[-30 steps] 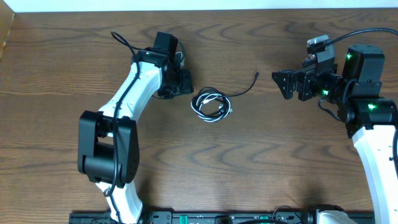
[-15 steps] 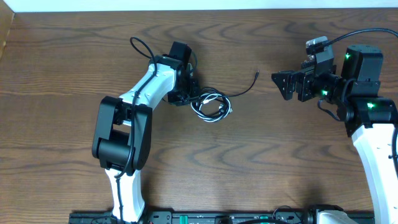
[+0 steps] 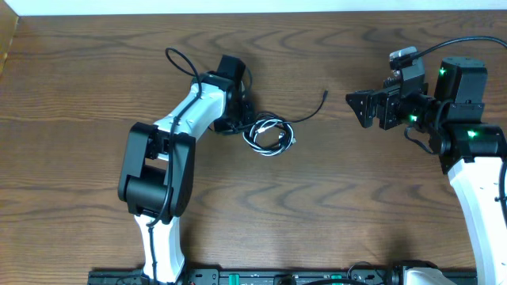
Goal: Untangle cables
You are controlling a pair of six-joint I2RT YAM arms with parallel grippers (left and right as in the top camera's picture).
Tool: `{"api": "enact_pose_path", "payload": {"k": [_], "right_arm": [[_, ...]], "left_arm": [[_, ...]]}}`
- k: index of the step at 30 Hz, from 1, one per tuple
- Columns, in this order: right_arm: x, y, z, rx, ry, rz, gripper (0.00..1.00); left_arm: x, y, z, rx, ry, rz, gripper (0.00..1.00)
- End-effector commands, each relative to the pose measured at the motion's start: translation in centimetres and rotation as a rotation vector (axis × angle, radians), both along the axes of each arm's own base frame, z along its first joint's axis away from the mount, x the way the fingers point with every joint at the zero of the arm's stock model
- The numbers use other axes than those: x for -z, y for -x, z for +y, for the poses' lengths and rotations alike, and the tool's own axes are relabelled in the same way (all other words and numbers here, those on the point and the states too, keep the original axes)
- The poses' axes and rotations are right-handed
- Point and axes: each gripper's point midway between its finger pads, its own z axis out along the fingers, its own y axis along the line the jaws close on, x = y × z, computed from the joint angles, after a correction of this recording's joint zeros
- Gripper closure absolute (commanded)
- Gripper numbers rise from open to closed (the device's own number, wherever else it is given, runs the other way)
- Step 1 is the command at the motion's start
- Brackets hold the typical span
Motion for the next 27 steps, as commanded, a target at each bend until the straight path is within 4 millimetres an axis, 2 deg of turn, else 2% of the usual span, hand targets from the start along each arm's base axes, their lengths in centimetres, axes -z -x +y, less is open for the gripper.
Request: {"api": "enact_pose_path", "payload": {"k": [1,5,11,15,19,20,22,25,27], "right_arm": [[-0.5,0.0,0.5,-0.029,0.000,-0.015,0.02],[-0.5,0.0,0.5,-0.029,0.000,-0.016,0.02],[-0.5,0.1,0.5,-0.029,-0.001,-0.014,0.02],[-0.5,0.1,0.5,-0.029,0.000,-0.012,0.02],[-0.3,0.2,0.5,-0.029,0.000,-0.003,0.02],[-0.3,0.2,0.5,-0.029,0.000,-0.001,0.02],[-0.3,0.3,0.5,-0.029,0.000,-0.001,0.02],[-0.3,0.2,0.5,-0.029,-0.001,-0.001,0.02],[-0.4,0.2,0.5,-0.029,-0.001,-0.003,0.02]], "left_arm": [[1.0,0.6,0.5,-0.012,-0.039,0.021,0.87],[1.2,0.9,0.3,-0.022,-0.040,0.030,0.87],[1.5,1.8,-1.1,0.015,-0.049,0.029,0.87],[1.8,1.7,-0.2,-0.083,-0.150,0.018,0.87],[1.8,1.7,-0.5,-0.096,-0.177,0.001,0.87],[1.8,1.7,-0.6,-0.093,-0.177,-0.001,0.91],[1.7,1.6,-0.7,-0.076,-0.175,-0.005,0.92],[0.5,1.1,-1.8,0.026,-0.125,-0.042,0.93],[-1.4,0.1,-2.5,0.099,-0.102,-0.110,0.93]]}}
